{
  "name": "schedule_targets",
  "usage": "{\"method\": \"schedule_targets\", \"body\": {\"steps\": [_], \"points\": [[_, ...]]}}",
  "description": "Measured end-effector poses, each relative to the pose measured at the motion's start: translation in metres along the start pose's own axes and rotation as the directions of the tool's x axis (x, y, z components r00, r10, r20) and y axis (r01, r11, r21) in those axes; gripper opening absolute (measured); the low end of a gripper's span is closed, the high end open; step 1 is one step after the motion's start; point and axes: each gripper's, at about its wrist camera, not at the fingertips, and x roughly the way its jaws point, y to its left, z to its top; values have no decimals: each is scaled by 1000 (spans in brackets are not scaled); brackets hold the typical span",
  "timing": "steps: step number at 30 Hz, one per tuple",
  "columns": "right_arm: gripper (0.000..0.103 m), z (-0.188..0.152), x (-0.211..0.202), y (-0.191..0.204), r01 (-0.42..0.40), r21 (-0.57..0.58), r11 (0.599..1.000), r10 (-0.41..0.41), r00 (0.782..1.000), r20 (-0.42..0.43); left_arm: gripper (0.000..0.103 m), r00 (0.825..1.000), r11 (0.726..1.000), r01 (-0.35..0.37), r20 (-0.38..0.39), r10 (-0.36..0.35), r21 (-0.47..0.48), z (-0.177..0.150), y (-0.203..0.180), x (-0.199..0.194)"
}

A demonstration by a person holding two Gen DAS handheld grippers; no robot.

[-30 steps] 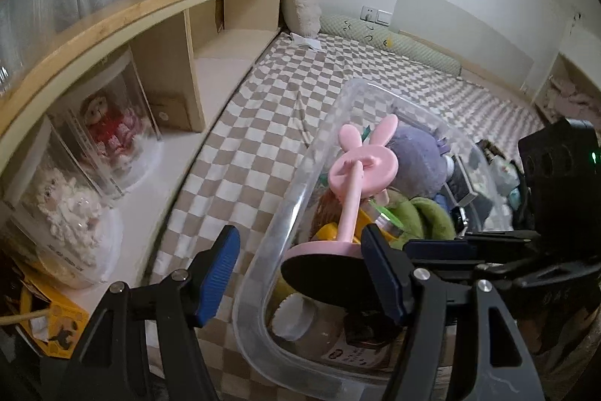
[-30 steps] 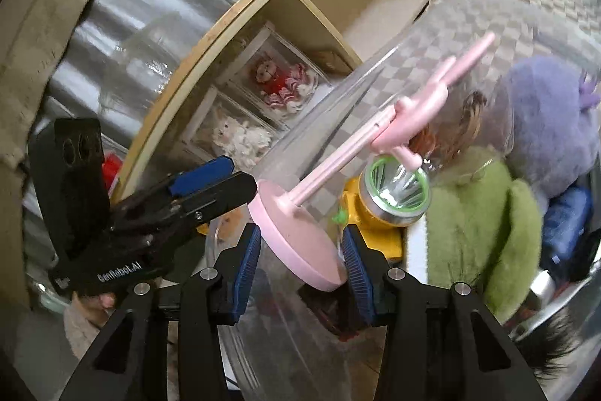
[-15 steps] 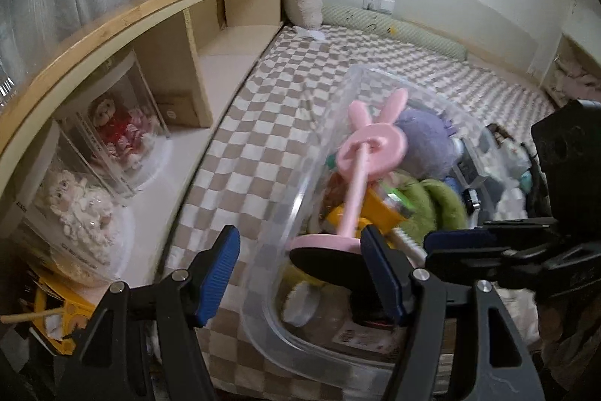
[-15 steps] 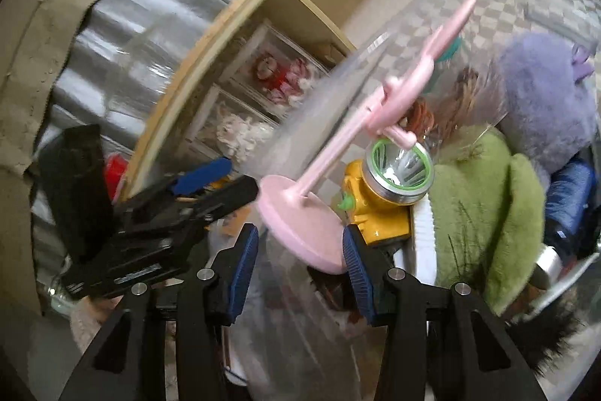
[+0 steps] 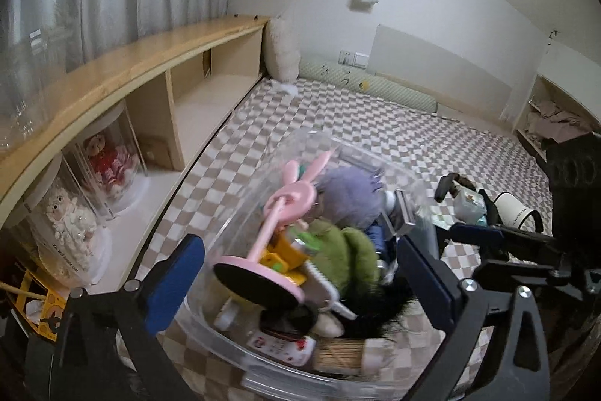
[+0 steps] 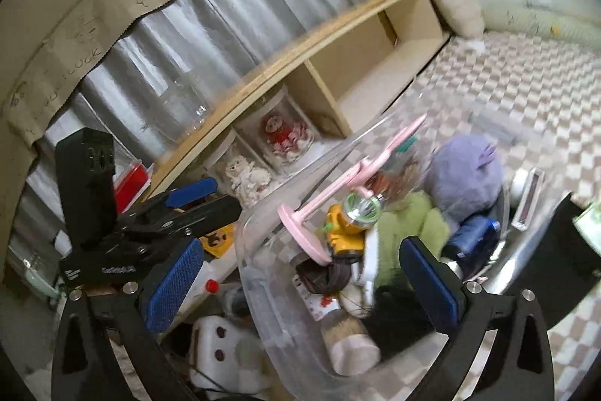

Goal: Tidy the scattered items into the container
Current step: 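Lower the pink stand into the box with the left tool while right releases the smartwatch, then move both tools away from the box toward the items on the bedspread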

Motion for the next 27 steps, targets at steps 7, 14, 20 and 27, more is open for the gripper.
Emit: {"method": "schedule_targets", "body": {"steps": [7, 14, 20, 27], "points": [[103, -7, -35, 3, 69, -57, 996, -67, 997, 39, 103, 999, 999, 4, 41, -6, 45, -5, -39, -20], [103, -17, -71, -8, 134, -50, 990, -130, 988, 82, 103, 998, 998, 44, 49, -47, 54, -6, -70, -30], [103, -27, -107, -22, 173, -20, 985, -169, 978, 119, 103, 997, 996, 57, 47, -60, 64, -9, -94, -33], [103, -38, -145, -40, 228, 13, 974, -227, 960, 161, 103, 997, 993, 61, 38, -65, 98, -13, -121, -33]]}}
